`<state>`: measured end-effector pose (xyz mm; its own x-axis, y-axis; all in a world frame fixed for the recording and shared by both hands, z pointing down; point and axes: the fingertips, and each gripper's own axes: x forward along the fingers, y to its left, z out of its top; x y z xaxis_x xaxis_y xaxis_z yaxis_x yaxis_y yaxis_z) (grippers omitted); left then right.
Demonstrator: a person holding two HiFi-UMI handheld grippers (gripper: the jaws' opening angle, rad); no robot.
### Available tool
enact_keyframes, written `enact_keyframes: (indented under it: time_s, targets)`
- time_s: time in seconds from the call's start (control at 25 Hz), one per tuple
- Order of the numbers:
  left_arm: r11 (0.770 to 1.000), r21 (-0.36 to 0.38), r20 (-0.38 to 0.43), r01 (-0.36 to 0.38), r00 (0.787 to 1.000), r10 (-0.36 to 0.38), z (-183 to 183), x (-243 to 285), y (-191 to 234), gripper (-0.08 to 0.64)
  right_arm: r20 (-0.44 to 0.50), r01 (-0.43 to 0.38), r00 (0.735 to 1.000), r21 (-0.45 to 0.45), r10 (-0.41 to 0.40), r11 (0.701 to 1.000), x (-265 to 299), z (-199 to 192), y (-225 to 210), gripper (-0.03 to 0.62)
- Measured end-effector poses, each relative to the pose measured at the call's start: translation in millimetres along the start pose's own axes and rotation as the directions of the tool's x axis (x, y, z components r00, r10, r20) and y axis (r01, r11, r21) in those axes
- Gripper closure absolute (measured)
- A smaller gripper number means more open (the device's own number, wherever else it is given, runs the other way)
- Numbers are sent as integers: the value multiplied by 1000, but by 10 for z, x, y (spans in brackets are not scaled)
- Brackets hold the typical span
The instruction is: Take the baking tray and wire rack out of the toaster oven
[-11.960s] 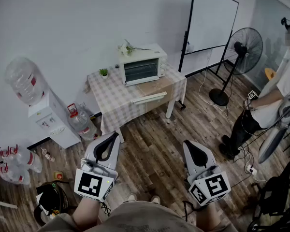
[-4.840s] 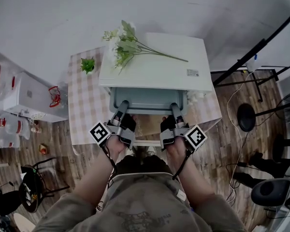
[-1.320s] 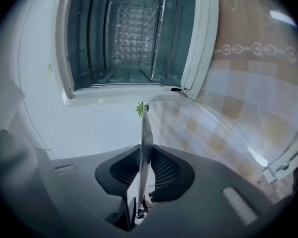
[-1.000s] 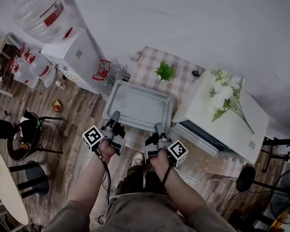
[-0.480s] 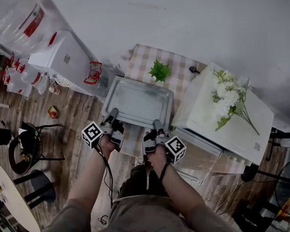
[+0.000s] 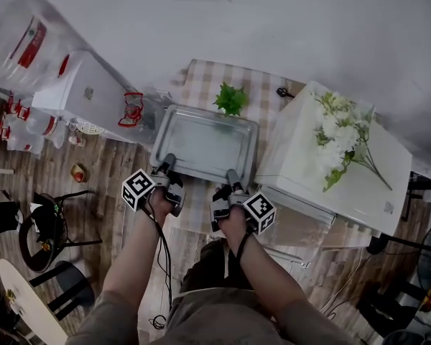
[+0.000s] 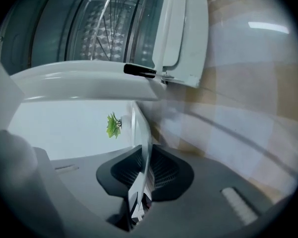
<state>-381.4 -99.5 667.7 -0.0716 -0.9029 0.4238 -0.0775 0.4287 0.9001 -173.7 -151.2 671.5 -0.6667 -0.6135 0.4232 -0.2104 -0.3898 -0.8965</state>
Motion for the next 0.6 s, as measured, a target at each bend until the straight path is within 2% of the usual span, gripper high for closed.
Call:
enact_keyframes:
  time_s: [0.16, 0.24, 0.4, 0.48, 0.6]
  targets:
    - [997, 42, -40, -62, 997, 63, -38, 63, 30, 486, 16, 24, 1000, 21, -25, 999, 28, 41, -51, 540]
    - [995, 55, -53, -87, 995, 90, -59, 72, 32, 444, 12, 46, 999, 10, -46, 999, 26, 47, -66, 535]
    - [991, 93, -67, -99, 992, 106, -80, 93, -74, 355, -6, 81, 997, -29, -81, 996, -5, 39, -30, 482]
    - [987, 119, -79, -111, 990, 121, -104, 97, -132, 289, -23, 120, 992, -37, -121, 992, -49, 30, -38, 479]
    - [981, 138, -84, -139, 985, 151, -130, 62, -153, 225, -41, 152, 987, -41, -153, 988, -128, 21, -13, 414]
